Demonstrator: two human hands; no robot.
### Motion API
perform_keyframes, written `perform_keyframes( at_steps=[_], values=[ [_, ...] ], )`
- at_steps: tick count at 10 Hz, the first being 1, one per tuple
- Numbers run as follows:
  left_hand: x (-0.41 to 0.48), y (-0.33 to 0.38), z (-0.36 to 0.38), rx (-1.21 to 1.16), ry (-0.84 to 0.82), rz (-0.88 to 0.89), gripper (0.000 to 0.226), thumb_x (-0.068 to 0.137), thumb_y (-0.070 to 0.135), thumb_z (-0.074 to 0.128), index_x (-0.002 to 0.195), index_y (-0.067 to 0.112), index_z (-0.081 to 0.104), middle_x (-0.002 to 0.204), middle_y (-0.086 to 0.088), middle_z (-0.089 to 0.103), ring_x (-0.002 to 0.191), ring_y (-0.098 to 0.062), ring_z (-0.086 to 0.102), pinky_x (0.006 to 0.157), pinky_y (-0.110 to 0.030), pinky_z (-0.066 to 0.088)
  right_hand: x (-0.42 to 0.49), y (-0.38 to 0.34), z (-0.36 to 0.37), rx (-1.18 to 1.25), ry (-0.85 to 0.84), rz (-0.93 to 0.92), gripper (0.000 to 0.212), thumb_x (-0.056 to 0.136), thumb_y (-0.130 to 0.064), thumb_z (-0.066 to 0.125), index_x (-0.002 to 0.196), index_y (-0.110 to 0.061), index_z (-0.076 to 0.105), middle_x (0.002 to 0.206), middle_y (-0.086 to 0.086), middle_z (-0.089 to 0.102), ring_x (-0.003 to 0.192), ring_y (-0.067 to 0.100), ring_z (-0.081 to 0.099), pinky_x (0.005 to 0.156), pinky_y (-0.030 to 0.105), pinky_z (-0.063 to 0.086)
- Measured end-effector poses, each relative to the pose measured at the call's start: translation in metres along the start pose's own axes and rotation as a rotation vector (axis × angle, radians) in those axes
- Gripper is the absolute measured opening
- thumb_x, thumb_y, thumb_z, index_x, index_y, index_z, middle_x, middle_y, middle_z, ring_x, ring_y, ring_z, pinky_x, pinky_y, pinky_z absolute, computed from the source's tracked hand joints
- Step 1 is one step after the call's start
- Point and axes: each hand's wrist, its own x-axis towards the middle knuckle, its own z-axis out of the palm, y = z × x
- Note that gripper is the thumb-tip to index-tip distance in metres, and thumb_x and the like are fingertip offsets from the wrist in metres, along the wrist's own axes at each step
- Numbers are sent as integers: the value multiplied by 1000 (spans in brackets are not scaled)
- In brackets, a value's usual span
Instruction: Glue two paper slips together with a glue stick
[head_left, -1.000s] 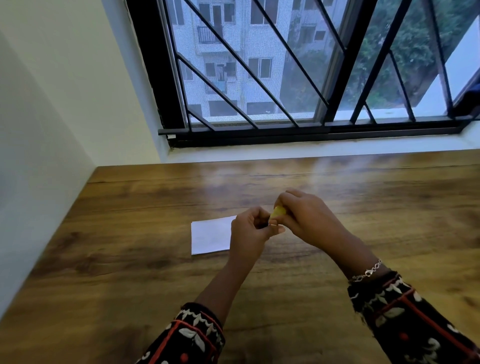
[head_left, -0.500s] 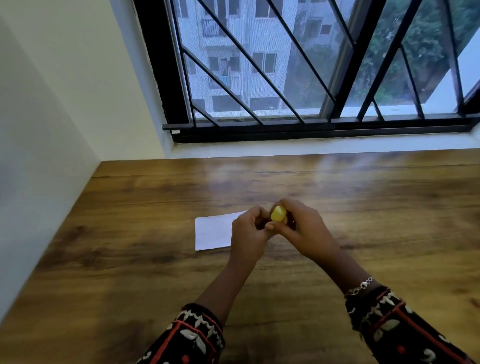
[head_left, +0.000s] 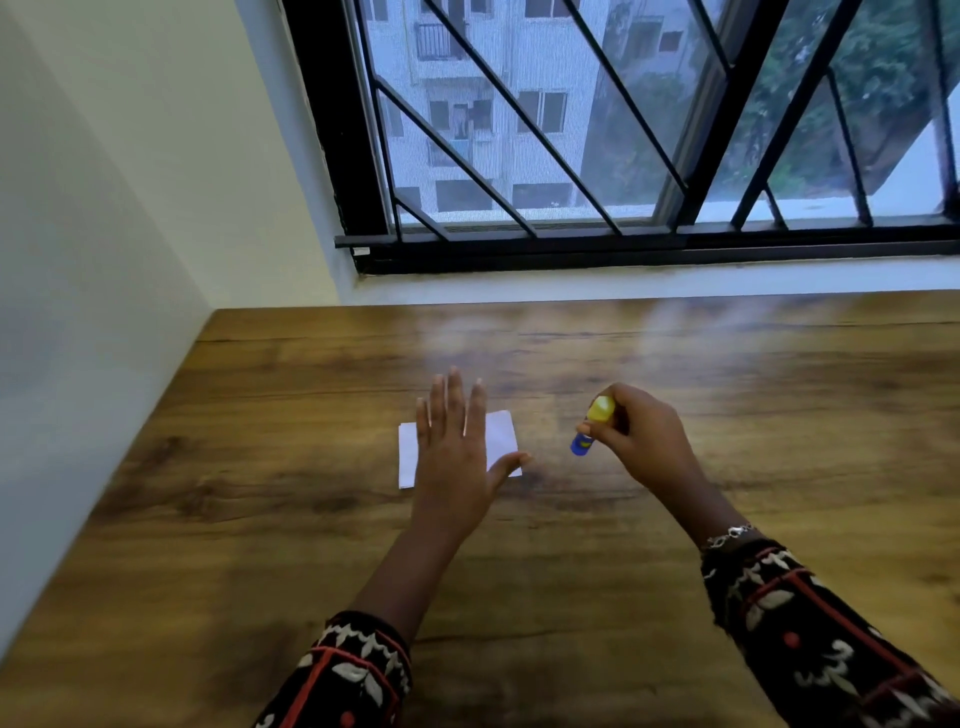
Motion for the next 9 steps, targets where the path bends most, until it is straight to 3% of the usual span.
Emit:
perform_keyframes(
  at_steps=[2, 6, 8, 9],
  values=[
    [0, -7, -2, 20, 3, -42, 87, 76, 68, 22, 137, 19, -16, 147, -6, -24, 136, -25, -27, 112, -36, -18, 12, 7, 14, -17, 21, 13, 26, 70, -23, 76, 77, -8, 57, 66, 3, 54, 62, 21, 49, 52, 28, 30],
    [5, -15, -7, 52, -27, -58, 88, 74, 68, 16, 136, 17, -19, 144, -5, -29, 134, -25, -30, 112, -36, -17, 11, 12, 26, -61, -38, 32, 31, 69, -28, 75, 83, -10, 54, 67, 1, 52, 64, 21, 49, 53, 29, 31],
    [12, -17, -9, 65, -27, -49, 87, 79, 66, 24, 139, 15, -15, 151, -10, -20, 135, -27, -27, 113, -36, -15, 11, 10, 18, -46, -155, 83, 54, 68, -18, 78, 110, -14, 45, 61, -8, 49, 64, 18, 53, 60, 34, 41],
    [17, -19, -9, 77, -3, -18, 89, 77, 69, 17, 140, 13, -12, 148, -9, -21, 136, -29, -25, 113, -37, -14, 18, 11, 5, -54, -310, 162, 63, 67, -8, 76, 117, -15, 39, 69, -4, 55, 71, 20, 57, 66, 35, 45]
  ],
)
